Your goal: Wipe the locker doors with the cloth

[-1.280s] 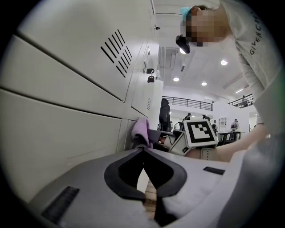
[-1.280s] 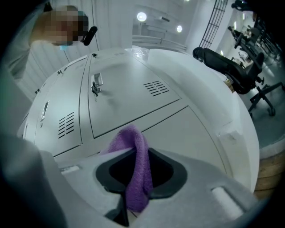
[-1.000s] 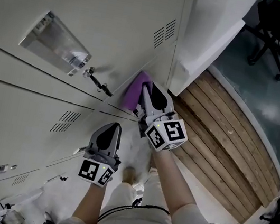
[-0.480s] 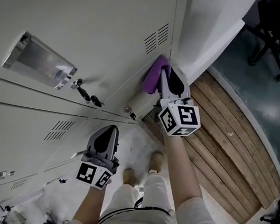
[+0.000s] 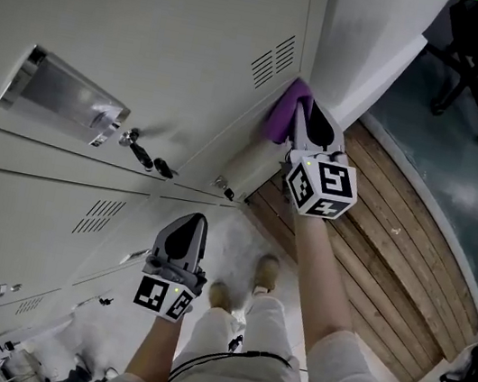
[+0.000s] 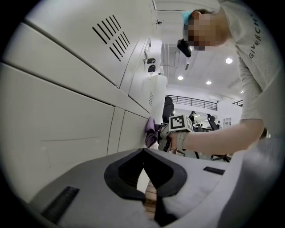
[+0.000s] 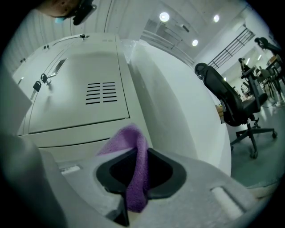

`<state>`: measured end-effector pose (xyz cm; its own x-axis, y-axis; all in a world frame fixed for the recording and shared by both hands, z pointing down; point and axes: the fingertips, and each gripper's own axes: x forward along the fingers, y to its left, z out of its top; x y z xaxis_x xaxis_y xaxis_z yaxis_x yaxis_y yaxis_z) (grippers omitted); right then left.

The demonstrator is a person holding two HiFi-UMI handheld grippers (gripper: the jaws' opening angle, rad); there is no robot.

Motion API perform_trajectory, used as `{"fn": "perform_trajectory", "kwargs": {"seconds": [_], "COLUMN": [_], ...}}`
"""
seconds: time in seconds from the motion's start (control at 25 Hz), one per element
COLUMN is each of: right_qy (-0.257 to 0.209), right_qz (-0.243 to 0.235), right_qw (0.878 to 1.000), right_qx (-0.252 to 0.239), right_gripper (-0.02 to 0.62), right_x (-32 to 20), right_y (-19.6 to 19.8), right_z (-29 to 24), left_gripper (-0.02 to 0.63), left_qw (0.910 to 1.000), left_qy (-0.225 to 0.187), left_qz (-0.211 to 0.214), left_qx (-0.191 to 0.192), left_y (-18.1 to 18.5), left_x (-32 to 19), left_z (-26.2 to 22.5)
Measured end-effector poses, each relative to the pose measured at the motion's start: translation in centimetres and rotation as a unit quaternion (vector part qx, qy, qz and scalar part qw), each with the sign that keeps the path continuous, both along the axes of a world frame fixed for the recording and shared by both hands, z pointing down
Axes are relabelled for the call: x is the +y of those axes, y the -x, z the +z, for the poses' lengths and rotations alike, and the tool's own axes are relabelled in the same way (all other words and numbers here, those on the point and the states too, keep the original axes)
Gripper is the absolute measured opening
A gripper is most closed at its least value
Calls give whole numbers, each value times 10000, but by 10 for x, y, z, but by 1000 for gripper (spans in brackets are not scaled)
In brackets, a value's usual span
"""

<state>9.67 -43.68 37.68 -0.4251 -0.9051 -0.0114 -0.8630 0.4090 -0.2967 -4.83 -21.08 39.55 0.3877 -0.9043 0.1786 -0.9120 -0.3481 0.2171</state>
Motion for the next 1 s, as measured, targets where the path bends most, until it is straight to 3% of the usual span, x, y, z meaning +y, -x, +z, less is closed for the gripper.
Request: {"fn": "perform_trajectory", "kwargs": {"seconds": [0.16,0.32,0.76,1.0], "right_qy": [-225,-377,529,686], "right_qz": [11,-267,-1430,-1343], "right_qw": [9996,9988,9881,9882], "right_qx": [-146,-188,-209,-252], "right_gripper": [57,57,58,57], "right_x": [12,45,160,156], "right_y": [-2,11,117,133], "right_z": [0,16,101,108], "left_gripper": [-2,-2,-2,-2], "left_qw": [10000,9999,9995,9994], "left_qy": [-5,-97,94,157], "left_qz": [54,128,288,291], "left_qx": [1,11,125,120], "left_y": [-6,-11,-8,-2], "left_x": [2,-4,4,6], "left_z": [5,13,40,45]}}
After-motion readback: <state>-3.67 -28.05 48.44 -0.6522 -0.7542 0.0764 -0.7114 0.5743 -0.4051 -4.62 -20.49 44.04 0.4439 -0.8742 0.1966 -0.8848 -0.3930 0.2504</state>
